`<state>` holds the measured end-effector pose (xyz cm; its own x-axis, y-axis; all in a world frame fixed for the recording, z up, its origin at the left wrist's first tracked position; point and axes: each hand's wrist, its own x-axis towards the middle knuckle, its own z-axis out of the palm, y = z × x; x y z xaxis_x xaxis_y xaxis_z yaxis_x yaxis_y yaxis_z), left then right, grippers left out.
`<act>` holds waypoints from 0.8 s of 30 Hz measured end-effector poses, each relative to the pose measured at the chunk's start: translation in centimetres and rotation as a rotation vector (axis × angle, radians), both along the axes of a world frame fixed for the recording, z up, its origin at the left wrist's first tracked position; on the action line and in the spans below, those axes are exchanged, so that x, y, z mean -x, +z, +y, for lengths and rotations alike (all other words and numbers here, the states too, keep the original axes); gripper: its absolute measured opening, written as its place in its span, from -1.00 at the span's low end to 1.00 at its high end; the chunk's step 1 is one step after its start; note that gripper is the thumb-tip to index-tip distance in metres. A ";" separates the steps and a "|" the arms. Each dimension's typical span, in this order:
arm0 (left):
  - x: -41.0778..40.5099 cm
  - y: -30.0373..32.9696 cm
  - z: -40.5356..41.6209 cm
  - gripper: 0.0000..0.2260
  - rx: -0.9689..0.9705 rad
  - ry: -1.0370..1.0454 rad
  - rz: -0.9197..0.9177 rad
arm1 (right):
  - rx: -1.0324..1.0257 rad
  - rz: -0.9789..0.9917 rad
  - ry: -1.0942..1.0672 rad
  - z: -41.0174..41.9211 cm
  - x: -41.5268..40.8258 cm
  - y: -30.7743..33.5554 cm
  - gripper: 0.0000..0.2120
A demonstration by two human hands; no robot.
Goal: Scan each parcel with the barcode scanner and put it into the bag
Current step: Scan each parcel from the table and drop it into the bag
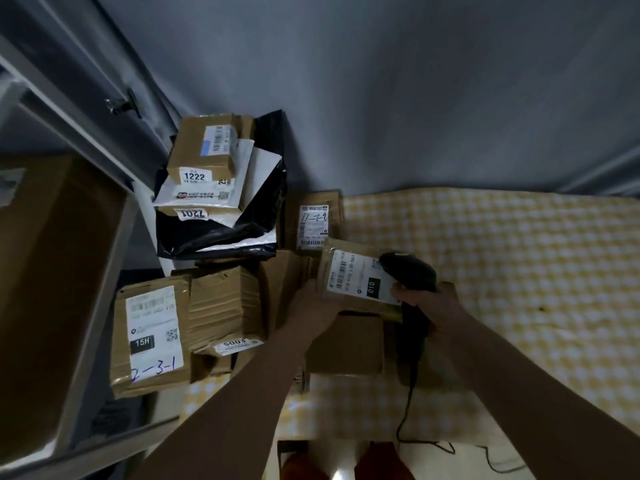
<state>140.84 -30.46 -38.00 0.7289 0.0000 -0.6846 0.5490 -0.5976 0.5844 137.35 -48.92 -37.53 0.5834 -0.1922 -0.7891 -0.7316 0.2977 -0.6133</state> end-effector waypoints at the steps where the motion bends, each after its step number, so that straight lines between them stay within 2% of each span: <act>1: -0.1 0.7 -0.1 -0.58 0.034 0.003 -0.029 | -0.008 -0.010 -0.021 -0.2 0.3 0.5 -0.73; 4: -0.4 2.6 -0.5 -0.51 0.152 0.042 -0.122 | -0.017 -0.052 -0.102 -0.4 1.4 3.2 -0.69; 8: -1.1 6.0 -0.8 -0.51 0.317 0.112 -0.223 | -0.047 -0.149 -0.160 0.7 3.4 6.8 -0.77; 12: -1.7 9.8 0.6 -0.74 0.381 0.098 -0.310 | -0.015 -0.208 -0.193 3.1 5.0 9.4 -0.76; 14: -1.7 11.7 1.5 -0.76 0.404 0.069 -0.330 | -0.010 -0.231 -0.204 4.3 6.0 10.7 -0.83; 15: -1.6 12.9 2.1 -0.72 0.425 0.056 -0.318 | 0.007 -0.247 -0.204 4.8 6.4 11.3 -0.86; 18: -1.7 15.9 4.3 -0.32 0.510 0.053 -0.245 | 0.087 -0.292 -0.182 6.5 7.4 13.2 -0.84; 21: -2.3 18.2 6.7 -0.33 0.618 0.069 -0.168 | 0.150 -0.320 -0.137 8.4 7.8 15.4 -0.78; 24: -3.0 20.4 8.9 -0.20 0.691 0.080 -0.202 | 0.226 -0.366 -0.083 10.3 8.2 17.4 -0.83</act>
